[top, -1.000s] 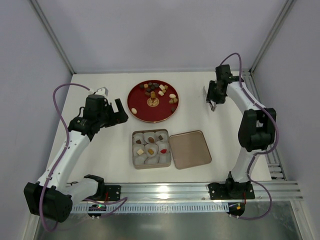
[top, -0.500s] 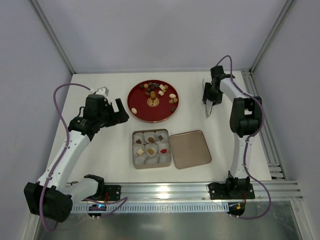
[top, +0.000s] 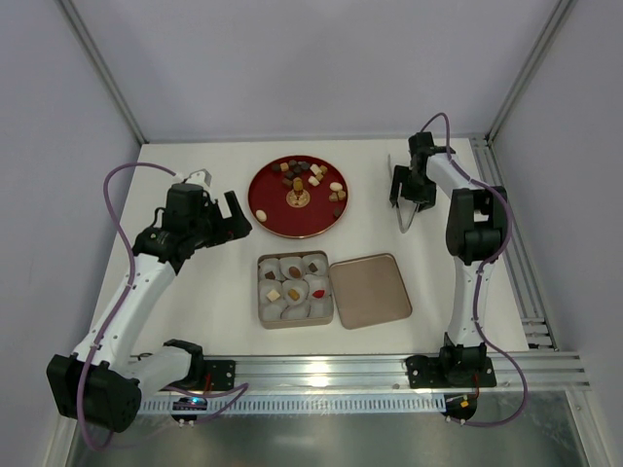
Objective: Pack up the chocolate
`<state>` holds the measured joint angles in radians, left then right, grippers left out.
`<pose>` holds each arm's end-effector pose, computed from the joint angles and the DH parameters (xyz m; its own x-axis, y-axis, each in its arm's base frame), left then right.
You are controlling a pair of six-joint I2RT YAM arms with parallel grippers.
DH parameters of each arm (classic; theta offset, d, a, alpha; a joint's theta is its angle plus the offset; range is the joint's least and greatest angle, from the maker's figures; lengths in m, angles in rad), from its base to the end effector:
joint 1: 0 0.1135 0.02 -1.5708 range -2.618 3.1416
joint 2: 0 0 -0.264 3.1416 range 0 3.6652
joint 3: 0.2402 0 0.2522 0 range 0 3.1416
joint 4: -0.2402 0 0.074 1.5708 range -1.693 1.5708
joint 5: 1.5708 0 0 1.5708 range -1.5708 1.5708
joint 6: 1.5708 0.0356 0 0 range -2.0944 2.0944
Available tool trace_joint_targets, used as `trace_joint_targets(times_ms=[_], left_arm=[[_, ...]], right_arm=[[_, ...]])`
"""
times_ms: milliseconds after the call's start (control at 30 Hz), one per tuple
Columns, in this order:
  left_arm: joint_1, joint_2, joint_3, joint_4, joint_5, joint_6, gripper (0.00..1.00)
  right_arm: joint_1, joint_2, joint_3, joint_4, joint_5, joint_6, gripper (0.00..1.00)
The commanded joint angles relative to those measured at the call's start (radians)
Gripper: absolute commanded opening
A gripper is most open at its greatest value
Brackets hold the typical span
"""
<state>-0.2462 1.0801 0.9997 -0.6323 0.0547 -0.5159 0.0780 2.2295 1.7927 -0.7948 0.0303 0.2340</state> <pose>0.2201 -0.0573 0.3148 -0.6915 -0.3341 -0.6405 -0.0662 0.9122 -0.4043 0.4641 0.0352 0.1697 -0.9303 0.1598 -0.3303 0.1520 0.9871 0.0494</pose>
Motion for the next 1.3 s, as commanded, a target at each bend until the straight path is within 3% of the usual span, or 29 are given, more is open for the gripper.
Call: trace_joint_targets(times_ms=[0, 267, 567, 867, 967, 1133, 1267], left_arm=[[0.005, -0.005, -0.001, 0.042, 0.019, 0.002, 1.0], [0.005, -0.009, -0.001, 0.04, 0.017, 0.002, 1.0], [0.005, -0.011, 0.001, 0.043, 0.022, -0.001, 1.0], [0.005, -0.023, 0.004, 0.045, 0.066, -0.021, 1.0], [0.004, -0.023, -0.001, 0.049, 0.088, -0.027, 1.0], [0.004, -0.023, -0.003, 0.057, 0.112, -0.036, 1.0], [0.004, -0.017, -0.001, 0.06, 0.135, -0.042, 1.0]], right_arm=[[-0.004, -0.047, 0.028, -0.001, -0.007, -0.01, 0.79], [-0.007, -0.113, 0.04, -0.007, -0.017, 0.001, 0.84], [-0.007, -0.315, -0.078, 0.022, -0.016, 0.024, 0.83], [0.063, -0.758, -0.651, 0.152, 0.014, 0.085, 0.65], [0.12, -0.855, -0.752, 0.16, 0.04, 0.116, 0.62], [0.154, -0.91, -0.918, 0.18, 0.048, 0.148, 0.51], [0.207, -0.926, -0.989, 0.201, 0.059, 0.186, 0.49]])
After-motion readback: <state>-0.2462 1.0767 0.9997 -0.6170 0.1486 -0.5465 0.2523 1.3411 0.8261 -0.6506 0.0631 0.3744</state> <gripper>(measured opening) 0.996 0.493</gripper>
